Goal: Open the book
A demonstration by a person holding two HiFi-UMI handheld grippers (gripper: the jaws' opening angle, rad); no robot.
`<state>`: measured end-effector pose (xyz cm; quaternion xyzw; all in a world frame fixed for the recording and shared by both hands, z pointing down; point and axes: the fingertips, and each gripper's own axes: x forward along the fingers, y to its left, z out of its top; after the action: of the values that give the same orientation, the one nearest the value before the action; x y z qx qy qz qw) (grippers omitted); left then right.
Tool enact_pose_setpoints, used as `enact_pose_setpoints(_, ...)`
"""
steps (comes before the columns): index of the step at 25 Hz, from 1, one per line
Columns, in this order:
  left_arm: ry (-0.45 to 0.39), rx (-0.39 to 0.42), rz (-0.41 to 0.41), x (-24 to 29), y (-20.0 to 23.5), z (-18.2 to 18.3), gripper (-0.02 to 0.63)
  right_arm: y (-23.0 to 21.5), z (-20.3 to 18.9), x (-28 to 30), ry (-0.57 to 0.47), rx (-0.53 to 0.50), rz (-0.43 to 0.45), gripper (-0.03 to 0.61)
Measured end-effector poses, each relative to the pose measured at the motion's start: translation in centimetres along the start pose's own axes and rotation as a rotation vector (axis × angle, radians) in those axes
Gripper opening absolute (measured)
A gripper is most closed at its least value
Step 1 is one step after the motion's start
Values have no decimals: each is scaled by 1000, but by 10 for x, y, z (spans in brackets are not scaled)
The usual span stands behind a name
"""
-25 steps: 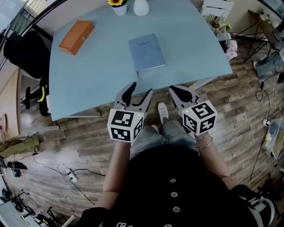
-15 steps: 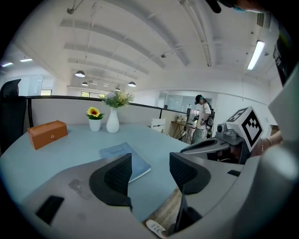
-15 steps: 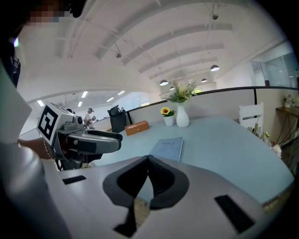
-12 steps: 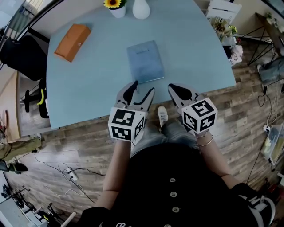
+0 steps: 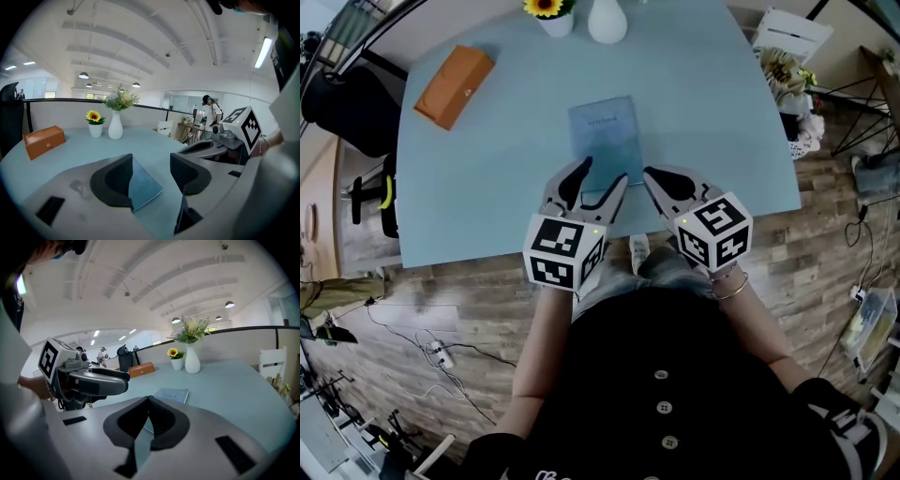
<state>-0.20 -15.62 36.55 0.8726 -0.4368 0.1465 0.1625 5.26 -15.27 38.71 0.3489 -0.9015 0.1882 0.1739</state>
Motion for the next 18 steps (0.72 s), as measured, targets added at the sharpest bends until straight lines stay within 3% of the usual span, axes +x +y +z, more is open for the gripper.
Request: enact_pose_setpoints(18, 32, -52, 71, 38, 2, -1, 233, -37, 0, 6, 18, -7, 78, 3)
